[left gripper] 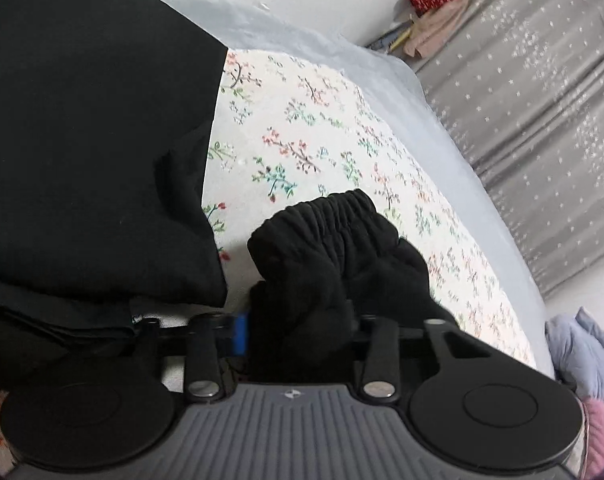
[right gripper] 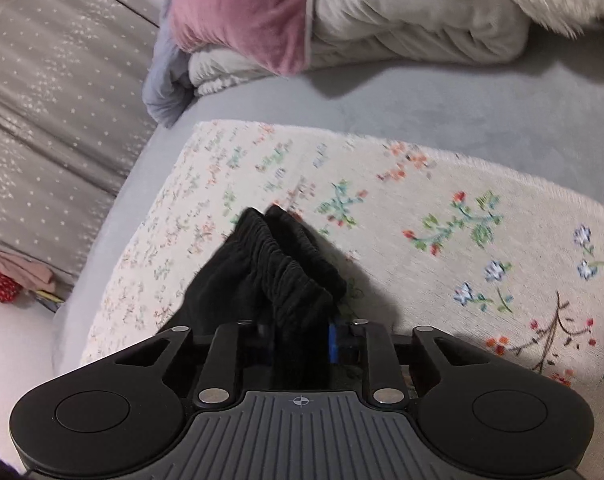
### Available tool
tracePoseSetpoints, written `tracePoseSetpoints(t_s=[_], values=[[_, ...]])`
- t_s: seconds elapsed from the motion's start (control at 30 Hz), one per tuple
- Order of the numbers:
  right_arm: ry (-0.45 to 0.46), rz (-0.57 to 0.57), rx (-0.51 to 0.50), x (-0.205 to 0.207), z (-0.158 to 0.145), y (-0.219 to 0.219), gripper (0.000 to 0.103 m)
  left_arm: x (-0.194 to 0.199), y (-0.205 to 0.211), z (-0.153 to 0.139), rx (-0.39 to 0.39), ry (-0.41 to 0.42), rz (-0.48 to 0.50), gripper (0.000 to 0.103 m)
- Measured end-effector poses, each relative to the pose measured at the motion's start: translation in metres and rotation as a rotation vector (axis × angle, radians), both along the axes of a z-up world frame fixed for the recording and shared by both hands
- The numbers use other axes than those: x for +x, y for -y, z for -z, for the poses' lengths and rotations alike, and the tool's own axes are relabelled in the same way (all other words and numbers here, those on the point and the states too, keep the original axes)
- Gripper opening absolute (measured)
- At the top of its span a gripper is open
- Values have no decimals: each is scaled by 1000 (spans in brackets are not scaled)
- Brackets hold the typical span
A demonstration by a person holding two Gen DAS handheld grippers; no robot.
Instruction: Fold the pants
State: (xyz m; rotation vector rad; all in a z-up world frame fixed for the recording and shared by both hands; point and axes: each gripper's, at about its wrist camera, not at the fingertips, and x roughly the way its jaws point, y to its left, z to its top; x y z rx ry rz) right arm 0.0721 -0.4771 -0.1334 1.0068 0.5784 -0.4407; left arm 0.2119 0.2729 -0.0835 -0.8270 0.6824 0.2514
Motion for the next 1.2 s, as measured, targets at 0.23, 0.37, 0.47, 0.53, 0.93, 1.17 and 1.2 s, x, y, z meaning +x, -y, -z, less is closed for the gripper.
tracePoseSetpoints(t_s=[0.23,0.37,0.47,0.53,0.93,1.17,1.2], values=[[92,-11,-151,-9,-34,-6,15,-34,-11,-35,-76,90,-64,23],[134,0,-264,-21,-56,-14,15,-64,-12,-47,-90,150,-37,23],[75,22,-245,-22,-47,-4,15,-64,-10,-29,-61,16,-4,23],[-13,13,-185,-17,-29,5,15,-60,-17,-6,-107,-92,-33,23],[-101,-10,-145,-5,-4,16,15,-53,-17,-4,-77,-65,-5,34],[-118,9,-130,-16,-12,17,29,-62,-16,-24,-88,-106,-11,45],[-125,18,-130,-18,-14,18,36,-62,-15,-27,-78,-117,-12,49]])
